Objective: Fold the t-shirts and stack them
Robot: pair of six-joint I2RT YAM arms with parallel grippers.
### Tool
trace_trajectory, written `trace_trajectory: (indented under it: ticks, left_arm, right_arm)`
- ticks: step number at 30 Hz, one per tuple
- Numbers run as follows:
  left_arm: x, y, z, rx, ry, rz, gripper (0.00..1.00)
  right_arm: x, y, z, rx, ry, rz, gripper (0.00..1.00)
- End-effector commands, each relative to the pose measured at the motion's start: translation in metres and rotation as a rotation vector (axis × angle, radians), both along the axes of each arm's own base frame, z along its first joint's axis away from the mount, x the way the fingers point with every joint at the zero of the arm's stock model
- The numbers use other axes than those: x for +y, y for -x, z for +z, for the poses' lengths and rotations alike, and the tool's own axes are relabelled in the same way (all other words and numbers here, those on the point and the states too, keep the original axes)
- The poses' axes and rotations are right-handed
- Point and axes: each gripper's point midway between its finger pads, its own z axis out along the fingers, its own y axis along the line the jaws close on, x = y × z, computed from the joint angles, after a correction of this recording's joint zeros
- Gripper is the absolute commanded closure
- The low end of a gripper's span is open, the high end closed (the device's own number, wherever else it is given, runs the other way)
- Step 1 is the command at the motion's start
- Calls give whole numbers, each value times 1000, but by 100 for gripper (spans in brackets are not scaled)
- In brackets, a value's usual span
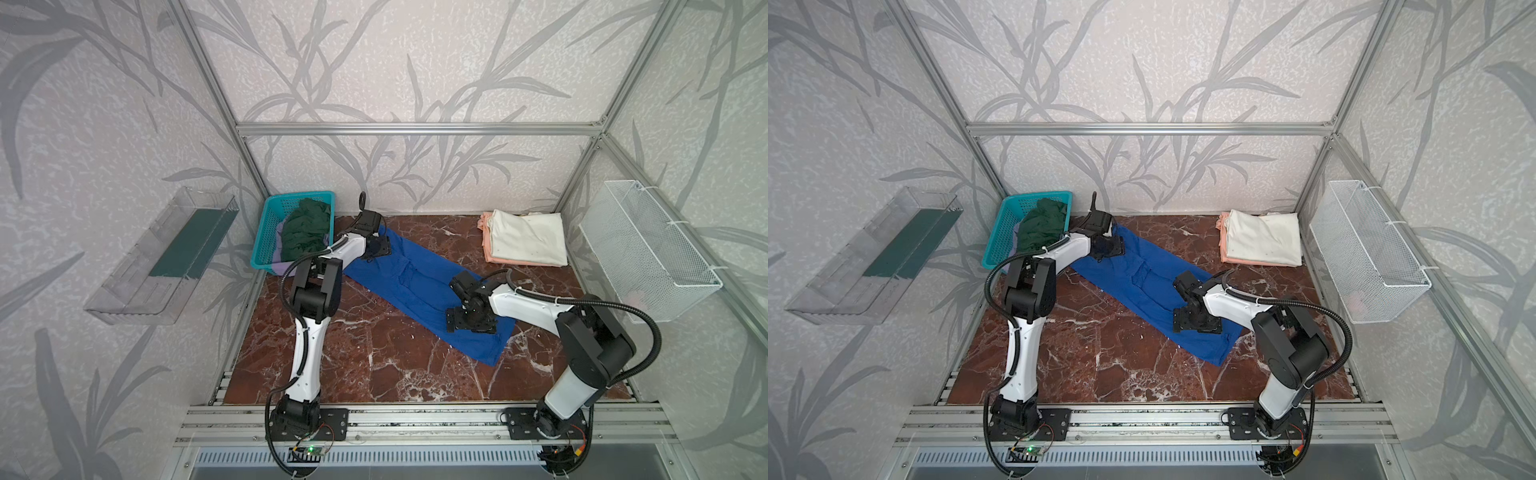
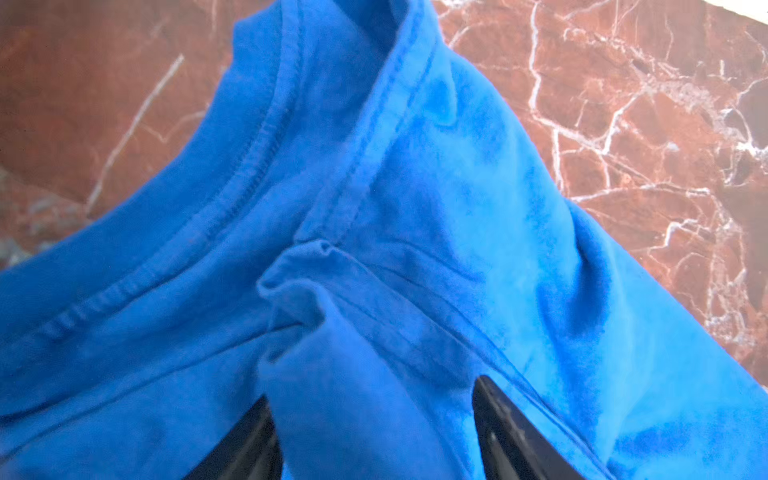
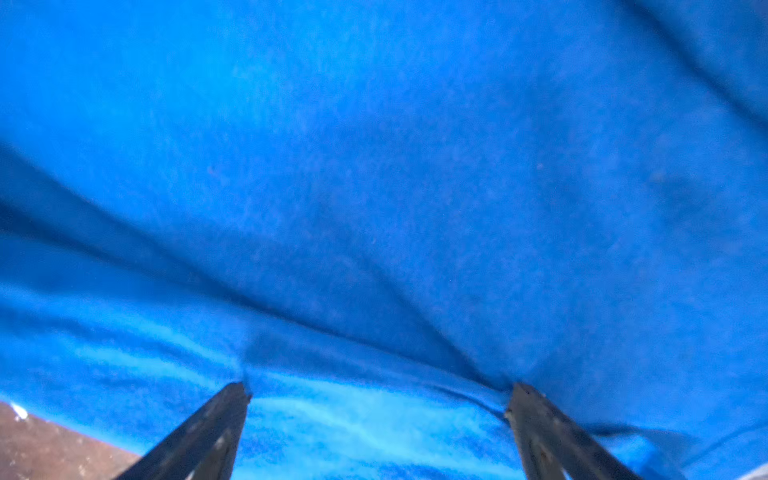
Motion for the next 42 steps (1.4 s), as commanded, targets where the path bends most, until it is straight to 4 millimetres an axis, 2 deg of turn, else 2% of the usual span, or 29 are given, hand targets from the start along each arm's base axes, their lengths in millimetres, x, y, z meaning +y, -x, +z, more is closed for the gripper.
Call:
trace_trajectory:
  ticks: [1, 7, 15, 21, 30, 42]
  left_arm:
    - [18, -2, -22, 50, -66, -24, 30]
    - [17, -19, -22, 53, -96, -60, 30]
    - [10, -37, -22, 75, -82, -91, 30]
    - [12, -42, -22, 67, -77, -94, 30]
    - [14, -50, -13, 27, -94, -122, 29]
    - [4, -61, -5, -27, -55, -163, 29]
  right_arm:
    - [3, 28, -15, 134, -3, -7, 1]
    - [16, 29, -20, 153, -25, 5, 1]
    - [37, 30, -14, 137, -52, 40, 1]
    - [38, 34, -15, 141, -51, 52, 1]
    - [50, 37, -18, 143, -74, 94, 1]
    - [76, 53, -16, 162, -78, 185, 1]
